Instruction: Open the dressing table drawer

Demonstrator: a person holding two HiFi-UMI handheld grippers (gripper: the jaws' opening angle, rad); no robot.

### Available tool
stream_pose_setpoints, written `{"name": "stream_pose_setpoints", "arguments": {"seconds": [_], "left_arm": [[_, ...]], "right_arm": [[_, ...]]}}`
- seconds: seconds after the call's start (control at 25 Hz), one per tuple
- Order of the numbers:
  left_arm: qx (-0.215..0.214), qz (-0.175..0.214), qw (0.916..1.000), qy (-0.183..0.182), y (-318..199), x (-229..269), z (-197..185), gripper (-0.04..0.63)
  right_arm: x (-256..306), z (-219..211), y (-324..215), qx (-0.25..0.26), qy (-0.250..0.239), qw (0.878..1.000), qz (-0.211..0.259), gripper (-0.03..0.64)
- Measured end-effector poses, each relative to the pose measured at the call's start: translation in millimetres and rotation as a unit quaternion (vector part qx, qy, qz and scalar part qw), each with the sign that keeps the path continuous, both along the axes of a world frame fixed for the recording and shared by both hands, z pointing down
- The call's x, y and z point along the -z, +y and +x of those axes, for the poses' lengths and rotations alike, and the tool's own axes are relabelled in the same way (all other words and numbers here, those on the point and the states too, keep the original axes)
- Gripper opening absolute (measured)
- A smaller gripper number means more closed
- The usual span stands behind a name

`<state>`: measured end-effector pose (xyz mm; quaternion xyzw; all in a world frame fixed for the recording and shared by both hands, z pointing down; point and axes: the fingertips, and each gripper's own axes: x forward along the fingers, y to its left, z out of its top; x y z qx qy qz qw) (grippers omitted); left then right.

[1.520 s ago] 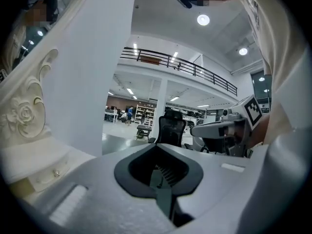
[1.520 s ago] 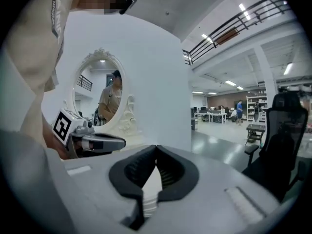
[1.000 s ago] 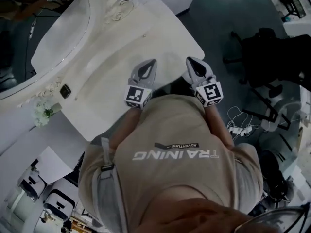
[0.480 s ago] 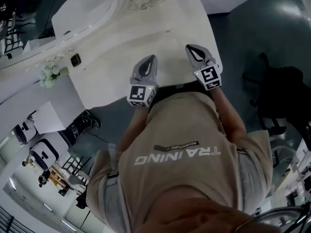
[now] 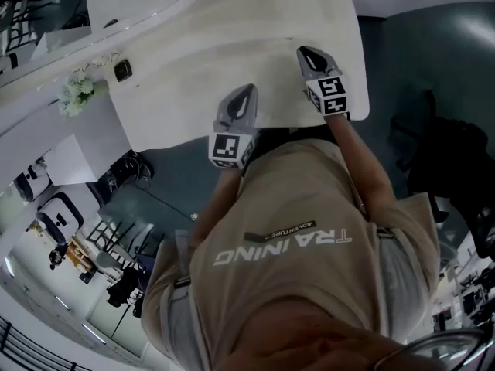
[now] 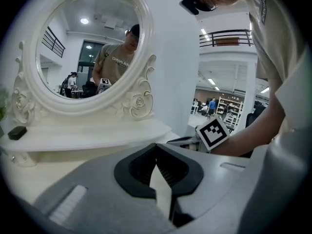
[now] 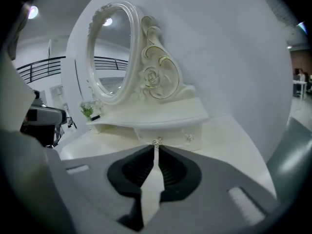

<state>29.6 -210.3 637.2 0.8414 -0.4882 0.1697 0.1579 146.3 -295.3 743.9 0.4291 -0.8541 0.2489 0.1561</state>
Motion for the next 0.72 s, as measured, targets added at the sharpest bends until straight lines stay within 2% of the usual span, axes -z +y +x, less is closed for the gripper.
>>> {"name": "stream_pose_setpoints", "arguments": {"seconds": [0.12,0.16,0.44,0.72], "left_arm": [[-0.006,-0.004,0.9999,0.012,-2,1,-6,0.006],[-0.009,-0.005,0.9998,0.017,-1,1,-8,0.006],[-0.037,-0.006,0.9986,0.037,-10,-10,-26,0.006],[-0.054,-0.013,0.9973,0.049,-23,-14,-40,0.006]], "right_arm": [[0,-6,-10,-0.014,0.026,1.0,0.009,0.045],[0,-9,-12,-0.018,0.033,0.999,0.009,0.093],[-10,-16,-26,-0.077,0.039,0.996,-0.003,0.109],[-11,-27,-27,-0.097,0.033,0.995,-0.005,0.115]]}}
